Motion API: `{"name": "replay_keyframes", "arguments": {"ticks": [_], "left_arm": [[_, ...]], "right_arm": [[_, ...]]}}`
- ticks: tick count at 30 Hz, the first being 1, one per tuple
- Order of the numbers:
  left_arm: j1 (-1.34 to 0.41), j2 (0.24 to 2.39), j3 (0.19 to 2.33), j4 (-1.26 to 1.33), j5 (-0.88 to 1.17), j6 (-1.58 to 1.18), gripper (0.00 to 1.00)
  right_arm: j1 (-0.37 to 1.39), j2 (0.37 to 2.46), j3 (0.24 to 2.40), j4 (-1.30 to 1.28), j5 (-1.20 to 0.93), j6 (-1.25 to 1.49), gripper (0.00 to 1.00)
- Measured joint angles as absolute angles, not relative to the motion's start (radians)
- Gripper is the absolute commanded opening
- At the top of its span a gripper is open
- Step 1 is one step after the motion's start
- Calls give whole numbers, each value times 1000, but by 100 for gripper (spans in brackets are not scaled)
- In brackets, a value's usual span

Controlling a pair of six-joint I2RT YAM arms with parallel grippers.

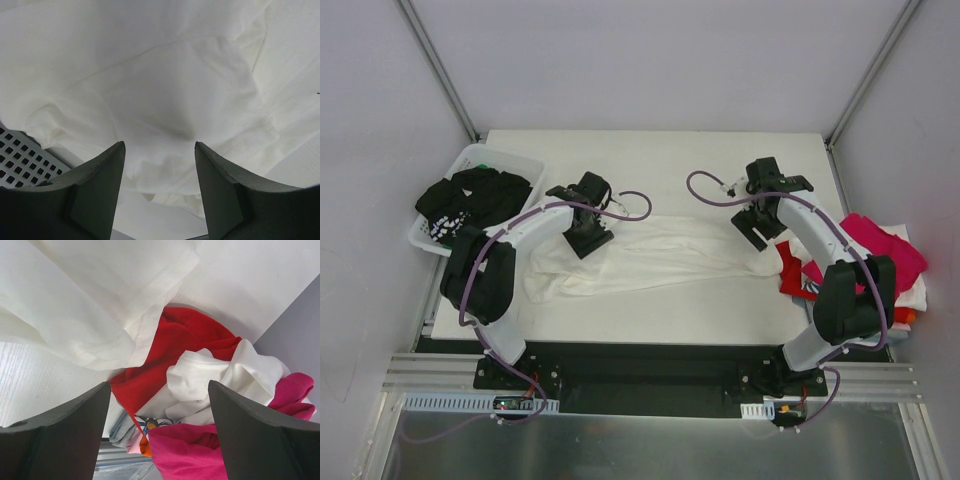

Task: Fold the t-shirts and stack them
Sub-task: Fold the other side of the tshirt into a rectangle

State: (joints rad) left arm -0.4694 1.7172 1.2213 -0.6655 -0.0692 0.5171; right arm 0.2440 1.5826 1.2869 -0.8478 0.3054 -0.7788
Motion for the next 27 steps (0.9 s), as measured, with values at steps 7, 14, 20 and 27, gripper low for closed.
{"name": "replay_keyframes", "arguments": {"ticks": [7, 14, 20, 27], "left_arm": [[-469, 1718, 1221, -659, -68, 516, 57], [-469, 1718, 1219, -648, -72, 513, 57], [-469, 1718, 1213, -632, -83, 513, 57], [-463, 1718, 1195, -613, -88, 513, 57]], "right_arm": [[247, 1587, 1278, -858, 288, -778, 80], [247, 1662, 1260, -830, 296, -786, 79], [237, 1755, 1298, -791, 304, -787, 78], [203, 1795, 1420, -786, 227, -754, 77]]}}
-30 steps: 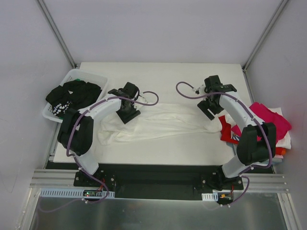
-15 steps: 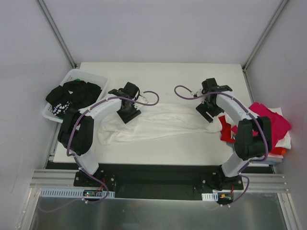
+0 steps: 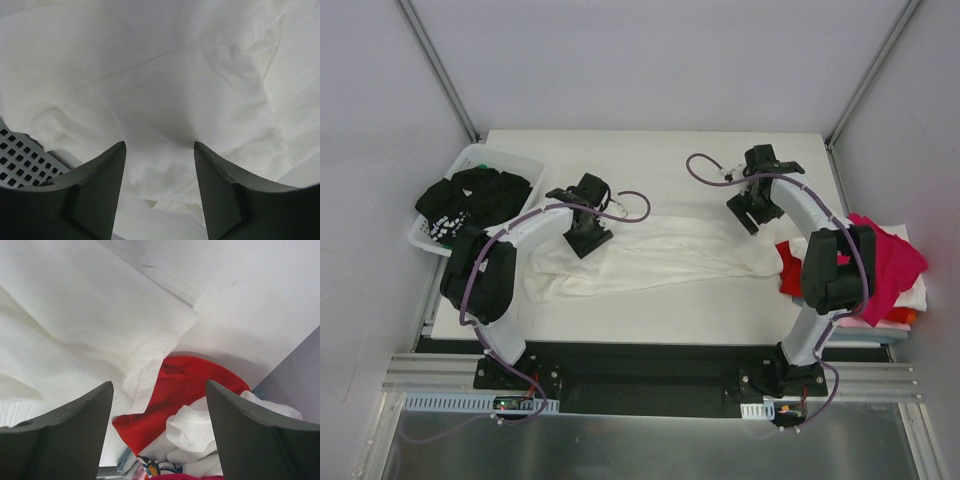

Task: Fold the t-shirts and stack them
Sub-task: Fold the other side of the tshirt into a rectangle

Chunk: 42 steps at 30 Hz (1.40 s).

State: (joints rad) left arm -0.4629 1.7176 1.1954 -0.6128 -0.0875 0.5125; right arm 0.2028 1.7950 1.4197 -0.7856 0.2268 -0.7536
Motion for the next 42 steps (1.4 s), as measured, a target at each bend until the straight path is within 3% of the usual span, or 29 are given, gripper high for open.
{"name": "replay_keyframes", "arguments": {"ticks": [21, 28, 37, 40, 42], "left_arm": [[-450, 1718, 1183, -580, -88, 509, 56], [-450, 1718, 1177, -580, -89, 508, 56], [-450, 1716, 1156, -579, -92, 508, 56], [-450, 1716, 1151, -578, -98, 507, 56], [-450, 1713, 1147, -579, -104, 506, 56]], "right_arm": [[194, 1914, 1455, -794, 94, -718, 69], [192, 1950, 1460, -799, 65, -725, 55], [177, 1980, 1471, -812, 9, -744, 60], [167, 1984, 1472, -819, -15, -752, 53], [162, 1990, 1474, -822, -25, -759, 43]]}}
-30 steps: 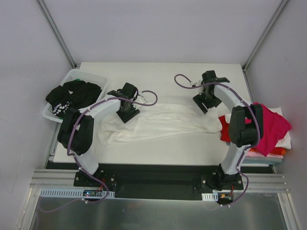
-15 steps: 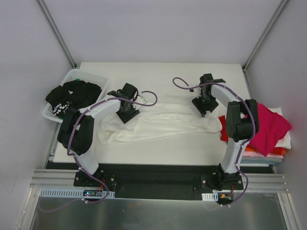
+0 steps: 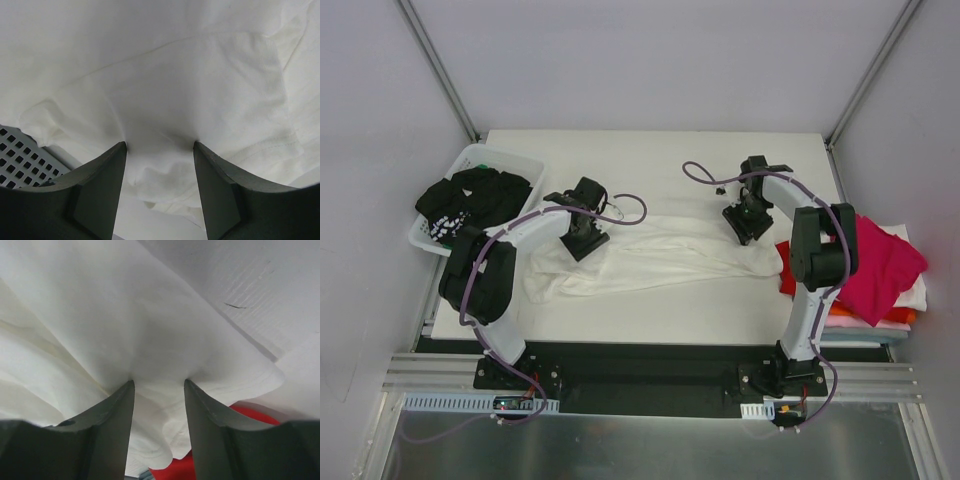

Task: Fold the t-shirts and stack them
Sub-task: Fold the other side of the tshirt into a rectangle

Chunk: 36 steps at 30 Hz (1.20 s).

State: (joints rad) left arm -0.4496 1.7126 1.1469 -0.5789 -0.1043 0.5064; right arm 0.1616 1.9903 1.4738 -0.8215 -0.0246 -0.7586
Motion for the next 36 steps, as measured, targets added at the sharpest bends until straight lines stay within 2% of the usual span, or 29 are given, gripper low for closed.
{"name": "replay_keyframes", "arguments": {"ticks": [1, 4, 5, 6, 36], "left_arm": [[-450, 1711, 1146, -579, -109, 506, 56], [-450, 1701, 1145, -579, -116, 506, 56], [-450, 1695, 1145, -579, -117, 506, 56], [-450, 1690, 1142, -578, -117, 506, 56], [-450, 1674, 1132, -579, -121, 483, 56]], "right_arm": [[159, 1995, 1476, -824, -28, -763, 40], [155, 2008, 1480, -824, -32, -773, 18], [155, 2011, 1480, -824, -32, -775, 5], [154, 2014, 1481, -825, -31, -777, 1], [154, 2026, 1660, -864, 94, -775, 1]]}}
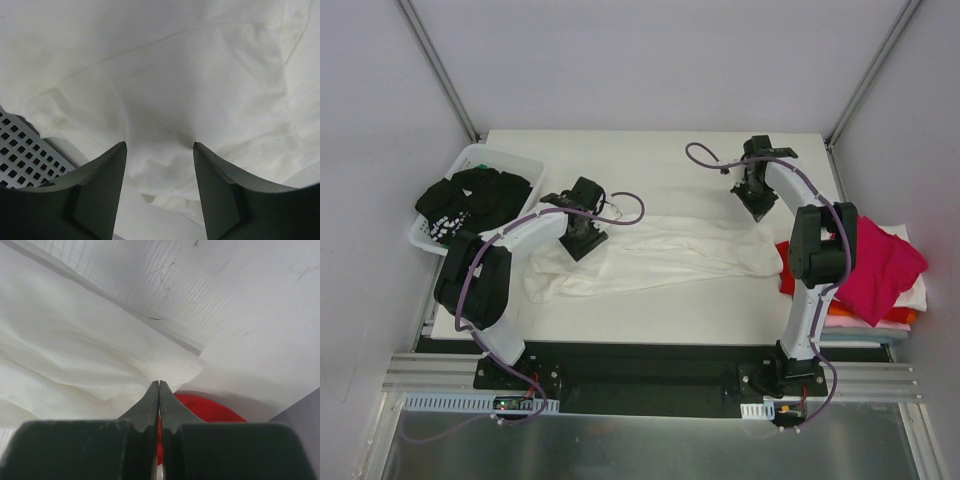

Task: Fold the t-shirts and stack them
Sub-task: Fold the other side of the tshirt into a rectangle

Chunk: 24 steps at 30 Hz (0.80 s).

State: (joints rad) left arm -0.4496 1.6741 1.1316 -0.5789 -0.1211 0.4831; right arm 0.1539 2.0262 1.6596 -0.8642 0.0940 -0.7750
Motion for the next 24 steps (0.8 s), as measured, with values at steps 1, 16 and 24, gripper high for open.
{"name": "replay_keyframes", "arguments": {"ticks": [1, 16, 24], "left_arm": [[-450, 1674, 1131, -579, -121, 483, 56], [-450, 1674, 1129, -579, -121, 482, 56], [-450, 1673, 1116, -574, -121, 479, 55]], "right_arm": [[154, 2027, 1665, -867, 94, -775, 1], [154, 1969, 1575, -866, 102, -777, 52], [154, 1967, 1550, -855, 106, -777, 49]]}}
